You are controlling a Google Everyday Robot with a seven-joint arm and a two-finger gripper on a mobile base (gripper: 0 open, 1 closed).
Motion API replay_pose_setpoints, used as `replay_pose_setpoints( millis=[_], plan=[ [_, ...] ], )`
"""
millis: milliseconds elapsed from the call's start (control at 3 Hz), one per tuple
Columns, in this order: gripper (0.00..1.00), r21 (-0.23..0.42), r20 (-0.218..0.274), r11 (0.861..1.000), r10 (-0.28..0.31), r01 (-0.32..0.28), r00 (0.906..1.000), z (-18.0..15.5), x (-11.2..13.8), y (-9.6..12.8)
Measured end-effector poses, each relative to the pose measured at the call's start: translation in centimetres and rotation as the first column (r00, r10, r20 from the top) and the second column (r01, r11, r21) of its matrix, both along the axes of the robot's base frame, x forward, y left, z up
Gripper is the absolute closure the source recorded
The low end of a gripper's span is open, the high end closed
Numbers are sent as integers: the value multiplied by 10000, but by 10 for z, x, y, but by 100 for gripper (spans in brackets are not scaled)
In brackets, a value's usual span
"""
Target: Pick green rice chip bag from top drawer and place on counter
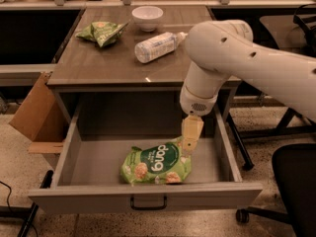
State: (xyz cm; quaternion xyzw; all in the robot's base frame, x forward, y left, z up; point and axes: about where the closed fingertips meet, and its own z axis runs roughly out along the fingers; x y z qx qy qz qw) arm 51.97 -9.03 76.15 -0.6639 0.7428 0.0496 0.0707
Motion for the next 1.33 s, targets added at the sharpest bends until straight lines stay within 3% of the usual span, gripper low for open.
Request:
replay_pose_setpoints(
  millis=[667,1333],
  plan=[
    [0,-306,-466,9995,-97,82,9989,-55,8,38],
    [0,-590,-1130,9983,-59,-8,9936,-87,-5,63]
  ],
)
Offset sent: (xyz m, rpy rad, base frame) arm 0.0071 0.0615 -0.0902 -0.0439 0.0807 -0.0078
